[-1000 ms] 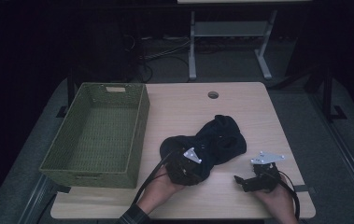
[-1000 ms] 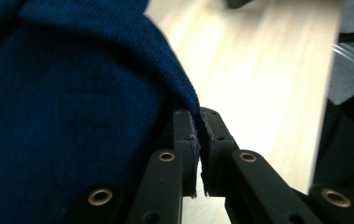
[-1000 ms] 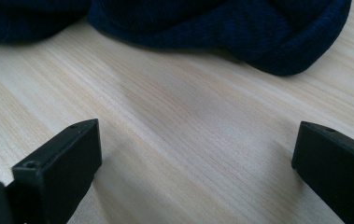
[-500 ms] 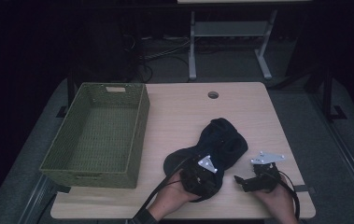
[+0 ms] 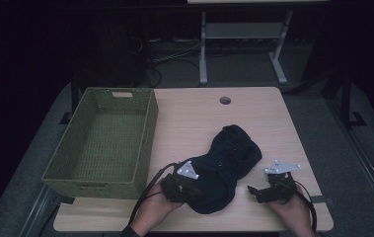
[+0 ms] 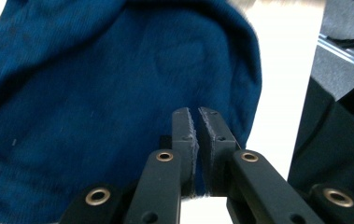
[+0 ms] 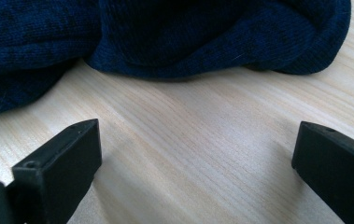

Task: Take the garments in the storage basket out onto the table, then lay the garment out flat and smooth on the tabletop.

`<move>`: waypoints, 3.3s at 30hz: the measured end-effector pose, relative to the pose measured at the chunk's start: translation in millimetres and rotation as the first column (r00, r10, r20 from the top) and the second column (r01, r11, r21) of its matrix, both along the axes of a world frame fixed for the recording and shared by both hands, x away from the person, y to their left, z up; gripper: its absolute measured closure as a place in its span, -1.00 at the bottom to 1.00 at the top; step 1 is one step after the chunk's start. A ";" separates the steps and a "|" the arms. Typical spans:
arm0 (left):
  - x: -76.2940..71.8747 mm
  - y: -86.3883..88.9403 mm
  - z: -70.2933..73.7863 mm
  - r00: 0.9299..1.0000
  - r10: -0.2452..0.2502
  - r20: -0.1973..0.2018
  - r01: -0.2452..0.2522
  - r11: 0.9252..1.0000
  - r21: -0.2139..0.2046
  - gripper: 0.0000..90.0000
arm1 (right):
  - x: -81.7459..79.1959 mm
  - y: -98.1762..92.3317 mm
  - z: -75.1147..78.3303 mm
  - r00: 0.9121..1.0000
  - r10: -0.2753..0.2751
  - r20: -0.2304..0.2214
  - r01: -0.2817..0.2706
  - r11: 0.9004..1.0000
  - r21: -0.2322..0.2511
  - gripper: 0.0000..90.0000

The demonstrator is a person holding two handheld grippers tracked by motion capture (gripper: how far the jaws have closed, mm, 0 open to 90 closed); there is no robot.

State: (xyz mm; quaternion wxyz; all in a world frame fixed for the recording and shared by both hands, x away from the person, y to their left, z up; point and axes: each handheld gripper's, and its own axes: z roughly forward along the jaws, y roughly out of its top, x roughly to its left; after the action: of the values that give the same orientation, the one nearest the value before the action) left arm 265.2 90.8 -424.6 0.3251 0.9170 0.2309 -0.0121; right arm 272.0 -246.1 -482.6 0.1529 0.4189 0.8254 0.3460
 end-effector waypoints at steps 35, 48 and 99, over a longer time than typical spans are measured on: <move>15.6 12.2 -28.5 1.000 0.006 -0.003 -0.006 0.999 0.050 1.00 | 30.5 -18.0 55.4 0.999 -0.007 0.053 0.005 0.999 0.040 -0.58; 16.9 13.5 -29.4 0.999 0.031 -0.021 -0.030 0.999 0.035 1.00 | 65.0 -17.2 86.5 0.998 0.015 0.053 -0.022 0.992 0.126 -0.31; 14.6 8.0 -15.4 0.998 0.065 -0.026 -0.065 0.998 -0.005 0.71 | 132.8 -6.8 89.6 0.999 0.027 -0.026 -0.024 0.994 0.102 0.35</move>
State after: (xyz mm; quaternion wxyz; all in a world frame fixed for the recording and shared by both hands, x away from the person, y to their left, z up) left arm 279.8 98.8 -440.0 0.3248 0.9079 0.2646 -0.0141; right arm 404.8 -252.9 -393.0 0.1158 0.4201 0.8141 0.3838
